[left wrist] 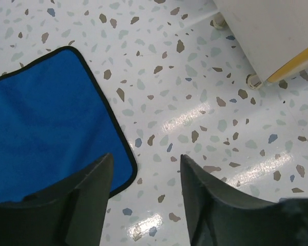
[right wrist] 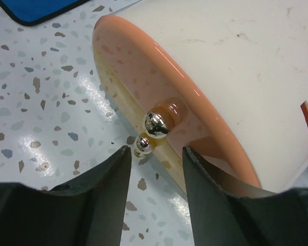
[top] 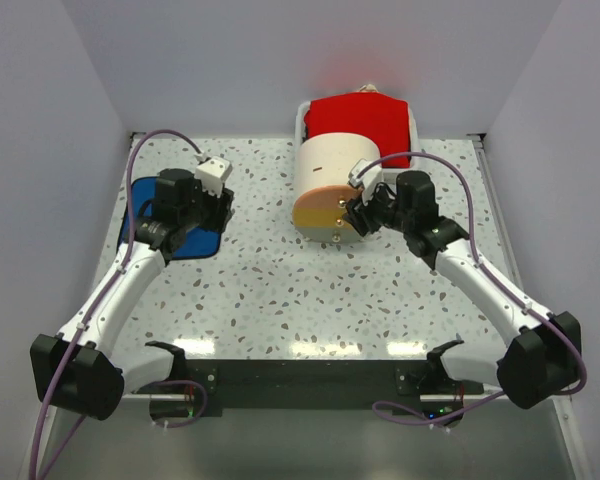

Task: Sort the stationery into containers
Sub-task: Reset both arms

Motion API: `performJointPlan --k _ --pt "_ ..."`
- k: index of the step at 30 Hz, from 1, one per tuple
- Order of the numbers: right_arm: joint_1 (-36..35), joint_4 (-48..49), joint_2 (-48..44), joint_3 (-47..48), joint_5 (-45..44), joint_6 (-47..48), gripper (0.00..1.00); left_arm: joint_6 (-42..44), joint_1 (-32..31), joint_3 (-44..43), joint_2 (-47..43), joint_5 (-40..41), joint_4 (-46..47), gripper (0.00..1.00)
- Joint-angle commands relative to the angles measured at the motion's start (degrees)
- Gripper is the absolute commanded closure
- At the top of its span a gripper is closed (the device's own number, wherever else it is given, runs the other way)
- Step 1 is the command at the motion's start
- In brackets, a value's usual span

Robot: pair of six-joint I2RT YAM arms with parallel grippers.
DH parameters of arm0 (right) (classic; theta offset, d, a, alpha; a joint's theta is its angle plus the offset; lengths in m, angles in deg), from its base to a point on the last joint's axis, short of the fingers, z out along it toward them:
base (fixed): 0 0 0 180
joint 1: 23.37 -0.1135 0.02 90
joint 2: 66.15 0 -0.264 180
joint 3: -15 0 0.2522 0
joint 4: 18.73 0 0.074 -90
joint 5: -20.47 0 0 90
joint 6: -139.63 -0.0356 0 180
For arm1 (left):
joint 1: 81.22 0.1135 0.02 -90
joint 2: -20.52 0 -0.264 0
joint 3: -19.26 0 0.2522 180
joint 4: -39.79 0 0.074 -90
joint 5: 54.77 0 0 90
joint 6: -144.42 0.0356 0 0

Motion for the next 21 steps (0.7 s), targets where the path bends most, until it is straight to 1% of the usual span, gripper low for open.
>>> performJointPlan --k 1,2,3,4,5,6,7,8,9,10,11,12,14,16,21 --pt "0.5 -15.6 -5.3 7.1 -1.4 5.6 0.39 1.5 0.5 -0.8 -2.2 -2.5 1.2 0.31" --pt "0.6 -18.8 -6.7 7.2 -2.5 7.9 0.32 1.9 0.5 -0.8 -2.6 -2.8 1.1 0.29" --pt "0.8 -20.9 -9.3 6.4 -4.2 8.2 0.18 2.1 0.5 -0.7 -3.0 -3.0 1.1 0.27" --pt "1.0 -23.0 -11.1 5.5 -8.8 7.6 0.09 2.8 0.5 -0.5 -3.3 -3.2 1.4 0.23" --pt "1.7 -23.4 -12.5 3.7 -11.4 3.9 0.01 2.9 0.5 0.1 -3.5 -3.5 1.7 0.15" --pt "3.6 -24.3 -14.1 3.2 -14.9 0.5 0.01 3.0 0.5 0.5 -3.9 -3.5 1.9 0.0" --pt "5.1 -25.5 -14.2 3.0 -19.3 -3.2 0.01 3.3 0.5 0.9 -4.2 -3.5 2.8 0.0" --pt "6.7 -27.3 -14.0 3.7 -21.6 -10.1 0.01 3.3 0.5 2.3 -4.5 -3.4 3.5 0.0" --pt "9.2 -29.9 -13.4 4.1 -24.0 -13.3 0.01 3.2 0.5 3.0 -5.1 -2.9 4.2 0.0" --pt "9.5 -30.9 -11.9 4.3 -27.2 -16.2 0.01 2.2 0.5 3.5 -5.5 -2.4 5.4 0.0" --pt "9.5 -32.4 -10.6 5.7 -34.7 -21.5 0.01 1.7 0.7 4.4 -5.6 -2.2 5.7 0.0" --pt "9.6 -35.3 -9.4 6.7 -37.5 -23.1 0.01 1.4 1.2 4.6 -5.7 -2.2 5.8 0.0" --pt "10.1 -37.1 -6.6 8.5 -43.0 -24.7 0.01 0.5 1.4 5.3 -5.7 -1.0 6.5 0.0" --pt "11.5 -37.7 -6.3 8.8 -44.4 -24.8 0.01 0.0 2.0 5.5 -5.4 -0.6 7.2 0.0" --pt "11.7 -37.5 -7.5 9.3 -44.8 -25.4 0.01 -0.4 2.5 5.6 -5.4 -1.4 7.4 0.0"
